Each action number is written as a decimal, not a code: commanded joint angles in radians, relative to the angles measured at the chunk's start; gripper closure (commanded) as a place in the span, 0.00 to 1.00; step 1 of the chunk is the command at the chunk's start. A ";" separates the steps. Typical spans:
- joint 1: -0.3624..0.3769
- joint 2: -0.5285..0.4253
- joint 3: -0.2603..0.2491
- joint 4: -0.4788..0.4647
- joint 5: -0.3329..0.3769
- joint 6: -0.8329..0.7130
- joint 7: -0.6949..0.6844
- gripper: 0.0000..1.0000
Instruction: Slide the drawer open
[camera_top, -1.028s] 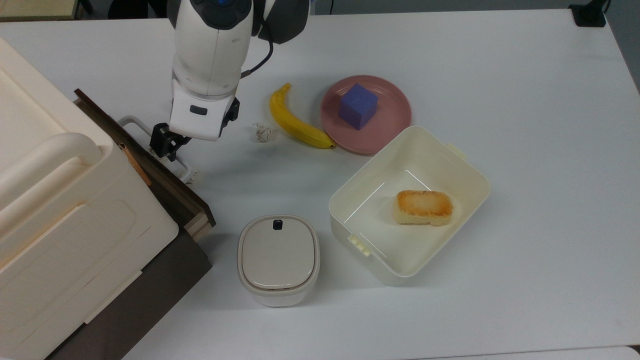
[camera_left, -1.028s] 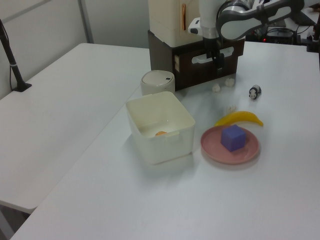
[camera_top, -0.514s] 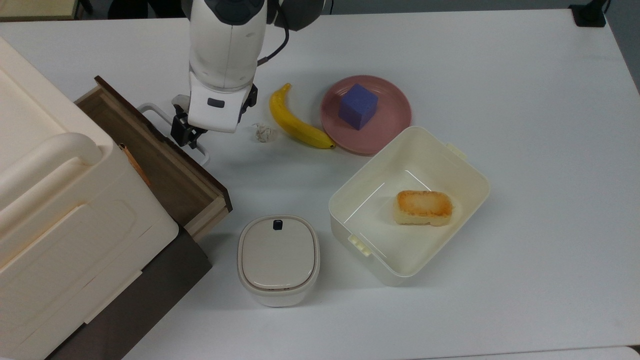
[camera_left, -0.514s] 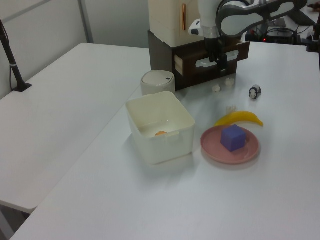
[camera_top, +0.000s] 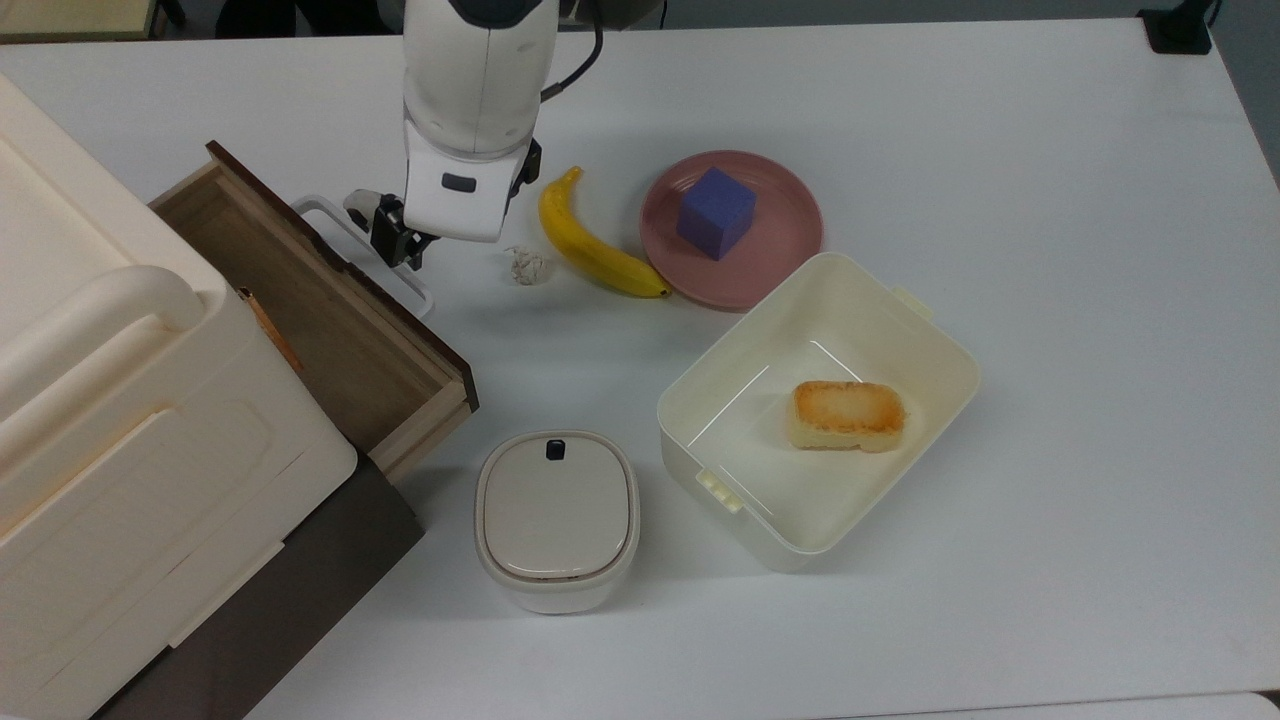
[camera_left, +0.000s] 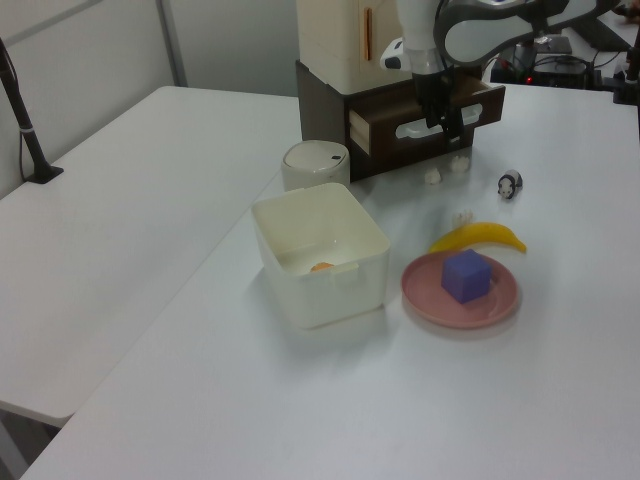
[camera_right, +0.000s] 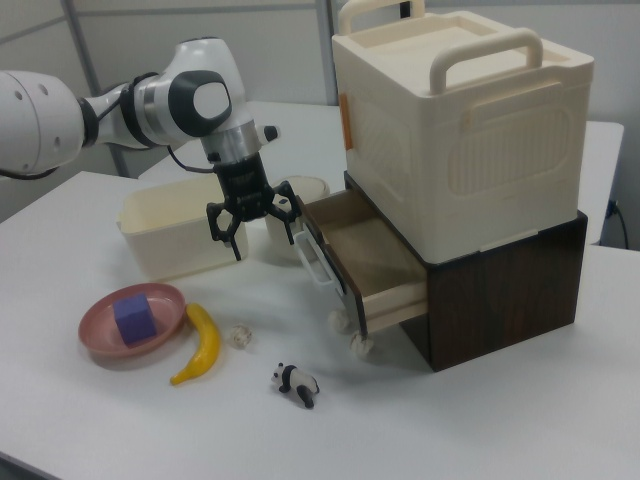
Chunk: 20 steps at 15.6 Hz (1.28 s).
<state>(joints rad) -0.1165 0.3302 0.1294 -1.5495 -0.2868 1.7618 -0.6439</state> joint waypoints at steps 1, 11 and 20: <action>-0.014 -0.057 0.001 -0.009 0.070 -0.021 0.018 0.00; -0.046 -0.289 0.004 -0.009 0.258 -0.131 0.610 0.00; -0.046 -0.370 -0.002 -0.020 0.342 -0.150 0.736 0.00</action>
<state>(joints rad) -0.1661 -0.0025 0.1348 -1.5325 0.0297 1.6175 0.0362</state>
